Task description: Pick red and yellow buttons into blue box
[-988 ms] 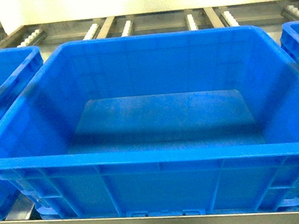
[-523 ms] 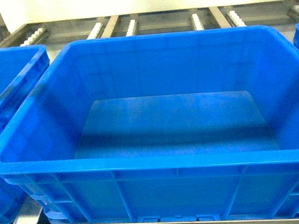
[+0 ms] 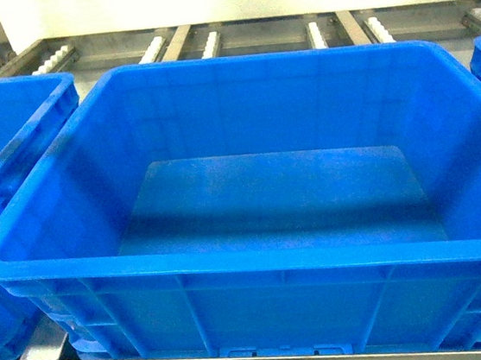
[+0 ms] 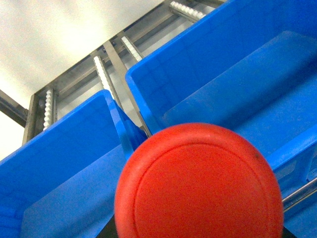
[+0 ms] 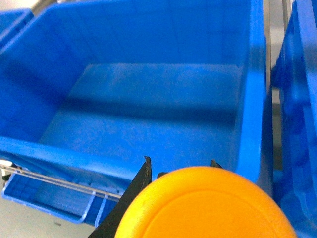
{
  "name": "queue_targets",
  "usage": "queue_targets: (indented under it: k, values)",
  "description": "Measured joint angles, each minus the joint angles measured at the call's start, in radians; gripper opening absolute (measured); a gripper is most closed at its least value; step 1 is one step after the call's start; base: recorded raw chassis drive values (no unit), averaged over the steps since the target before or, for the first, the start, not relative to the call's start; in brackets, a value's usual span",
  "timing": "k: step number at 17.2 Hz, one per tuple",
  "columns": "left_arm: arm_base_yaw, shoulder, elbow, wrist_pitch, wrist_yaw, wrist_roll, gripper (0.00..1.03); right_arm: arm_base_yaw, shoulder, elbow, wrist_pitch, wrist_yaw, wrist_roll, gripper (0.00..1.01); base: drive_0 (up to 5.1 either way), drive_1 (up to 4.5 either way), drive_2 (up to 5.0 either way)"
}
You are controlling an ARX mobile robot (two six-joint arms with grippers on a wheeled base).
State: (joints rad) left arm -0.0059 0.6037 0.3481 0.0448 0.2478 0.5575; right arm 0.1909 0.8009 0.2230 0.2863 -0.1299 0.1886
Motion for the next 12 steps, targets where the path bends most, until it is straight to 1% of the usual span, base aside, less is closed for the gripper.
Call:
queue_targets:
  k: [1, 2, 3, 4, 5, 6, 7, 8, 9, 10, 12]
  values:
    - [0.0, 0.0, 0.0, 0.0, 0.0, 0.0, 0.25, 0.021, 0.002, 0.031, 0.007, 0.003, -0.004, 0.27, 0.0, 0.0, 0.0]
    - [0.0, 0.0, 0.0, 0.0, 0.0, 0.0, 0.24, 0.1, 0.123, 0.101, 0.098, 0.006, -0.007, 0.27, 0.0, 0.0, 0.0]
    - [0.0, 0.0, 0.0, 0.0, -0.001, 0.0, 0.24, 0.201, 0.234, 0.2, 0.169, 0.043, -0.026, 0.27, 0.0, 0.0, 0.0]
    - [0.0, 0.0, 0.0, 0.0, 0.0, 0.0, 0.24, 0.268, 0.383, 0.313, 0.228, 0.048, -0.048, 0.27, 0.0, 0.0, 0.0]
    - [0.0, 0.0, 0.0, 0.0, 0.0, 0.0, 0.24, 0.282, 0.495, 0.371, 0.266, 0.048, -0.061, 0.27, 0.0, 0.0, 0.0]
    - [0.0, 0.0, 0.0, 0.0, 0.0, 0.0, 0.24, 0.288, 0.541, 0.401, 0.283, 0.044, -0.069, 0.27, 0.0, 0.0, 0.0]
    - [0.0, 0.0, 0.0, 0.0, 0.0, 0.0, 0.24, 0.289, 0.598, 0.441, 0.295, 0.036, -0.072, 0.27, 0.0, 0.0, 0.0]
    - [0.0, 0.0, 0.0, 0.0, 0.0, 0.0, 0.24, 0.29, 0.666, 0.473, 0.333, 0.029, -0.08, 0.27, 0.0, 0.0, 0.0]
    - [0.0, 0.0, 0.0, 0.0, 0.0, 0.0, 0.24, 0.293, 0.751, 0.517, 0.336, 0.02, -0.091, 0.27, 0.0, 0.0, 0.0]
    - [0.0, 0.0, 0.0, 0.0, 0.0, 0.0, 0.24, 0.291, 0.813, 0.564, 0.298, 0.017, -0.101, 0.27, 0.0, 0.0, 0.0]
    - [0.0, 0.0, 0.0, 0.0, 0.0, 0.0, 0.24, 0.277, 0.901, 0.62, 0.293, 0.025, -0.124, 0.27, 0.0, 0.0, 0.0]
